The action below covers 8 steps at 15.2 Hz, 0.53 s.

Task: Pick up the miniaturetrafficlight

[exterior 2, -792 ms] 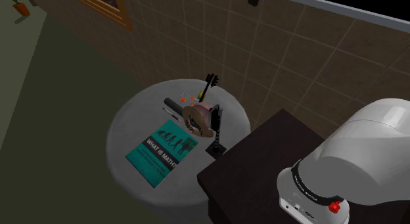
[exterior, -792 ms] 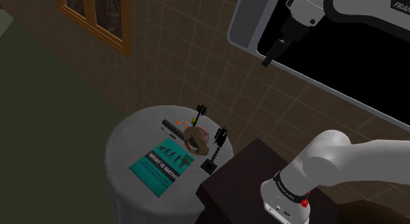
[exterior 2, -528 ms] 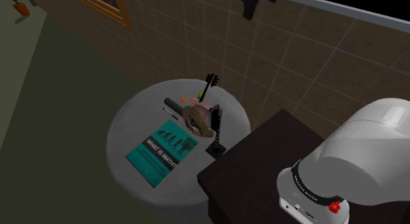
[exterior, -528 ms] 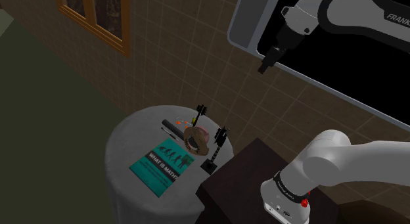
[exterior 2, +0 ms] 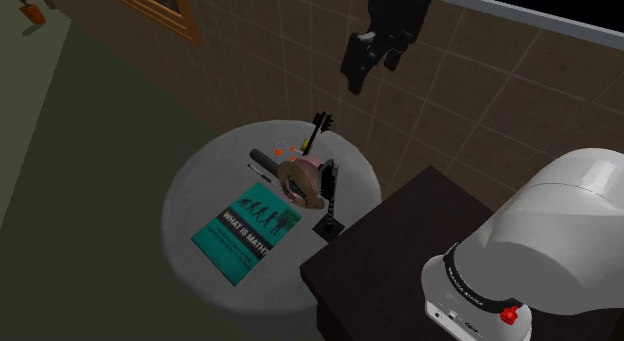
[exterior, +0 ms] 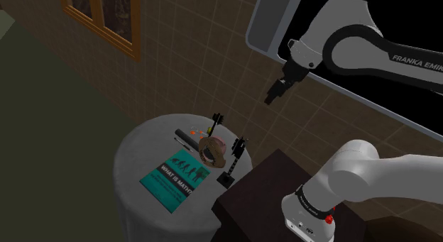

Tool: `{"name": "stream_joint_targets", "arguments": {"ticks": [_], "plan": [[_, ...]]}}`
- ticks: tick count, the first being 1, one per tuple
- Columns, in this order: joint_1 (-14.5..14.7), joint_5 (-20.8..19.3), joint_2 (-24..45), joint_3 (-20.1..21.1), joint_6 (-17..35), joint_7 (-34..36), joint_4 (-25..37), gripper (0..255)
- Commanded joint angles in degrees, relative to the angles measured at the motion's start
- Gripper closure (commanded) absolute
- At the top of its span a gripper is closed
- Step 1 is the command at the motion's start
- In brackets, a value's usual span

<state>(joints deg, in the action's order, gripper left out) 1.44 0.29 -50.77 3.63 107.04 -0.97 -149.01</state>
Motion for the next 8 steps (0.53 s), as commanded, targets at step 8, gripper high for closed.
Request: {"name": "stream_joint_targets", "arguments": {"ticks": [8], "plan": [[4.64,8.25,0.49,5.37,13.35,7.65,-14.24,0]]}}
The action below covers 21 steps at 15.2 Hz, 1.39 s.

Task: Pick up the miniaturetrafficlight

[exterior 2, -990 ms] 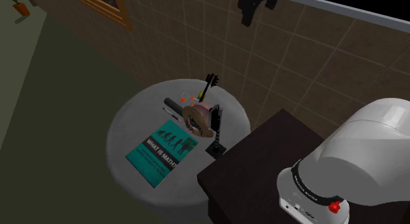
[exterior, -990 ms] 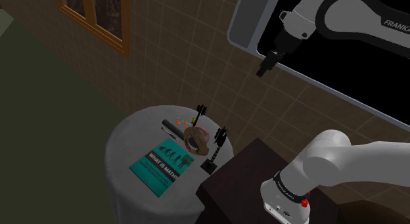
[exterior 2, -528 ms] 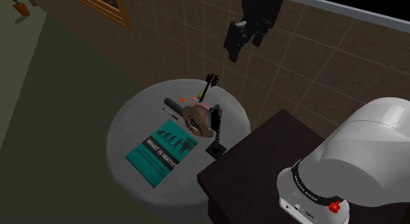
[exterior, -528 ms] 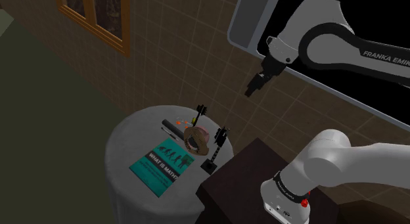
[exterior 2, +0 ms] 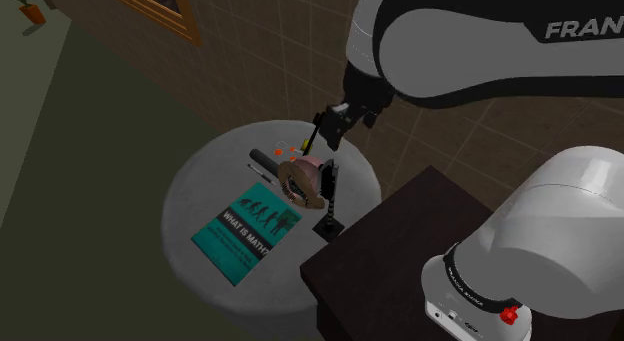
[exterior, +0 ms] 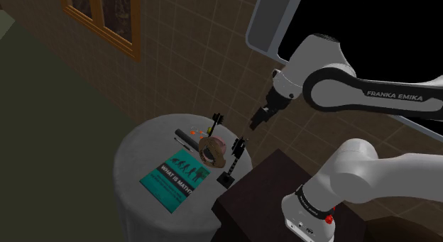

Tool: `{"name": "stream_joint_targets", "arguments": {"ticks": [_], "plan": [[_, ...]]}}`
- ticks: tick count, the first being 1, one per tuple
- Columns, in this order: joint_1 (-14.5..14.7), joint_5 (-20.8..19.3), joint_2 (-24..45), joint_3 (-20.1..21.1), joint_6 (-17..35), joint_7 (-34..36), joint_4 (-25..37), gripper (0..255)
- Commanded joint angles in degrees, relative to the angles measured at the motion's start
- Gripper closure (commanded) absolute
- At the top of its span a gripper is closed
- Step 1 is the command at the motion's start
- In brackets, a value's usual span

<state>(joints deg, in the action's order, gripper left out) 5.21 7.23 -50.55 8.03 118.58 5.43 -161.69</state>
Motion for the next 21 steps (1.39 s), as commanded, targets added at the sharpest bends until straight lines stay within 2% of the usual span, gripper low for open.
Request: {"name": "stream_joint_targets", "arguments": {"ticks": [1,5,13,15,16,21], "plan": [[1.60,2.39,0.88,1.69,3.55,2.11,-2.80,0],[4.94,7.14,4.82,4.68,11.39,5.48,-6.98,0],[5.72,8.85,10.43,5.71,20.47,4.97,-10.50,0],[5.72,8.85,10.41,5.71,20.47,4.98,-10.51,0],[5.71,8.85,10.40,5.68,20.54,4.93,-10.60,255],[5.72,8.83,10.25,5.65,20.41,4.92,-10.62,255]]}}
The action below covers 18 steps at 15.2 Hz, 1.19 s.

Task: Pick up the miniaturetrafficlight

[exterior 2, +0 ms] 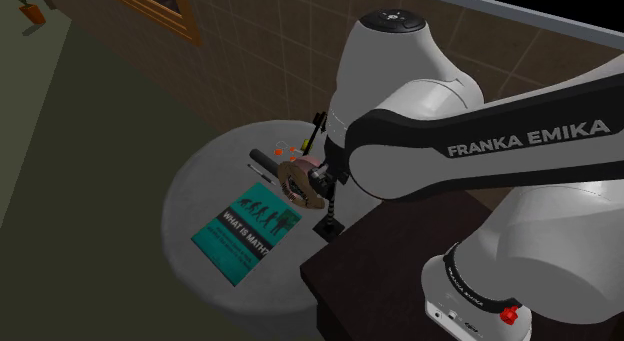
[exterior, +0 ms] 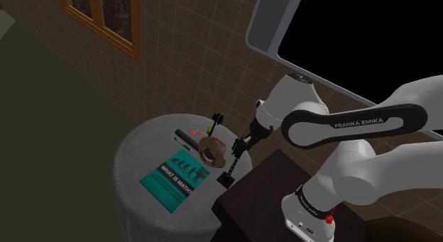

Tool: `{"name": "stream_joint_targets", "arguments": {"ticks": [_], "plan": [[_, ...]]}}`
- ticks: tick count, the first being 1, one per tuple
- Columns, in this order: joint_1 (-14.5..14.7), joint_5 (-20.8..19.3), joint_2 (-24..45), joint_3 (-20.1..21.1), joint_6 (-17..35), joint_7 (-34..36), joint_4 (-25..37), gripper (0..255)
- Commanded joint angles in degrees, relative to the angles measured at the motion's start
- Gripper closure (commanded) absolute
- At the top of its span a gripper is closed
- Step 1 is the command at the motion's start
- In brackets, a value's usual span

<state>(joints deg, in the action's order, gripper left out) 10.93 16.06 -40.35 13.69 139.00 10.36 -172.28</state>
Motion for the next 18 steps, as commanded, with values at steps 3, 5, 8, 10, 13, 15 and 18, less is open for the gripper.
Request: {"name": "stream_joint_targets", "arguments": {"ticks": [3,5,8,10,13,15,18], "plan": [[0.00,0.01,0.00,0.00,-0.02,0.00,-0.05,255],[-0.10,-0.20,-0.65,-0.07,-1.19,0.14,0.47,255],[-0.38,-0.82,-2.93,-0.42,-4.76,0.38,1.78,255],[-0.56,-1.22,-4.28,-0.67,-7.04,0.53,2.72,255],[-0.82,-1.80,-6.03,-1.06,-10.30,0.73,4.26,255],[-0.99,-2.17,-7.03,-1.32,-12.38,0.86,5.35,255],[-1.23,-2.70,-8.30,-1.71,-15.37,1.03,7.08,255]]}}
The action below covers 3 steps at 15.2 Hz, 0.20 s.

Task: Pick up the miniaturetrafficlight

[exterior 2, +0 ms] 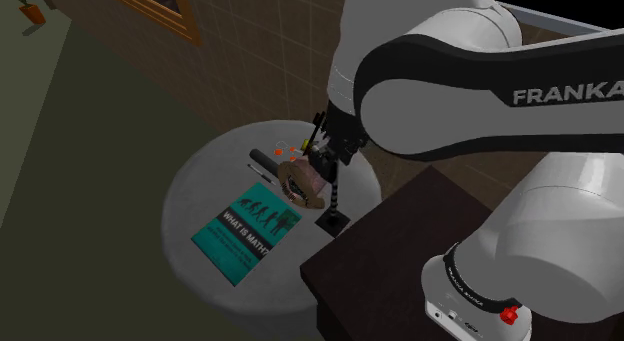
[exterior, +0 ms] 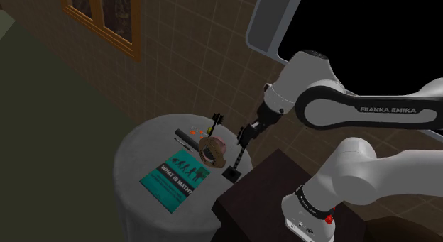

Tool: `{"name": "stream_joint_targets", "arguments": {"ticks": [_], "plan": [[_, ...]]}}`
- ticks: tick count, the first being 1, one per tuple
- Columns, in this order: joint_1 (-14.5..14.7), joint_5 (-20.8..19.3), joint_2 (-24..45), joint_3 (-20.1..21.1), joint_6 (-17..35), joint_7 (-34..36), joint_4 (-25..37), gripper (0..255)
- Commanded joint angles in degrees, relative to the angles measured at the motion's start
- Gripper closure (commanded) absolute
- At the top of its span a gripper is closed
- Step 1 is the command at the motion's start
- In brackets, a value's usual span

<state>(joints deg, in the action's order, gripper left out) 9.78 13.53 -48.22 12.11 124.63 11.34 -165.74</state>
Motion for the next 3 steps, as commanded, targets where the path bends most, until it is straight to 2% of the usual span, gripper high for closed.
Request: {"name": "stream_joint_targets", "arguments": {"ticks": [1,3], "plan": [[-0.16,-0.34,-0.80,-0.26,-1.97,0.10,1.15,255],[-0.17,-0.37,-0.85,-0.28,-2.12,0.11,1.24,255]]}}
